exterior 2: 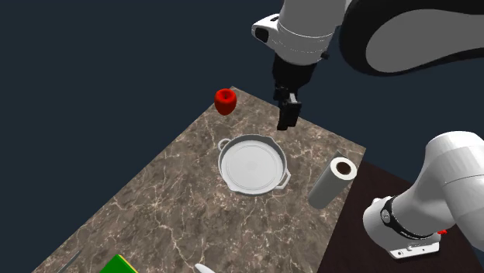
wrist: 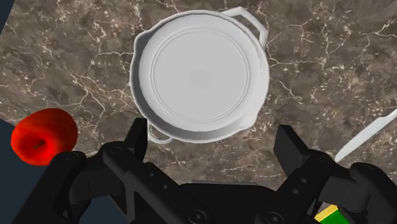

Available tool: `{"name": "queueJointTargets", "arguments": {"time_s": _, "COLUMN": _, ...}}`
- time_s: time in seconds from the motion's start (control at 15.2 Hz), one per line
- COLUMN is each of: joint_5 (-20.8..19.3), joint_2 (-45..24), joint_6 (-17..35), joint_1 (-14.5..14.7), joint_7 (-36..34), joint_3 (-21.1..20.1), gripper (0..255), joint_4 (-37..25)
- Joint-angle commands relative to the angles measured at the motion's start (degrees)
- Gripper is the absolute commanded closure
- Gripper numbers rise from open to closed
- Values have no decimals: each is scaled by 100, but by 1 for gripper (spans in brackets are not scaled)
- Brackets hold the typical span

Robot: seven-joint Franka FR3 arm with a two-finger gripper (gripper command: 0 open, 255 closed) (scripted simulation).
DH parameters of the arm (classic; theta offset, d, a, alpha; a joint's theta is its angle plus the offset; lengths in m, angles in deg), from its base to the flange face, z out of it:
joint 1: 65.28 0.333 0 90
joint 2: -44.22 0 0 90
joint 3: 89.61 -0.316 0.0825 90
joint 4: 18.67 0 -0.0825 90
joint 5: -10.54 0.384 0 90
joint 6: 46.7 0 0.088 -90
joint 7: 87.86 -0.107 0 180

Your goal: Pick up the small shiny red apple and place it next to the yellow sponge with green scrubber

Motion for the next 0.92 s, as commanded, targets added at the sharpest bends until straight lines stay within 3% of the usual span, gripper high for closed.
{"name": "queueJointTargets", "arguments": {"time_s": 0.0, "joint_5": -19, "joint_2": -343, "joint_6": 281, "joint_1": -26, "joint_7": 110, "joint_3": 136, "gripper": 0, "joint_4": -110}}
{"name": "queueJointTargets", "arguments": {"time_s": 0.46, "joint_5": 134, "joint_2": -1646, "joint_6": 1072, "joint_1": -126, "joint_7": 645, "joint_3": 653, "gripper": 0, "joint_4": -759}}
{"name": "queueJointTargets", "arguments": {"time_s": 0.86, "joint_5": 583, "joint_2": -2874, "joint_6": 1541, "joint_1": -274, "joint_7": 1208, "joint_3": 992, "gripper": 0, "joint_4": -1580}}
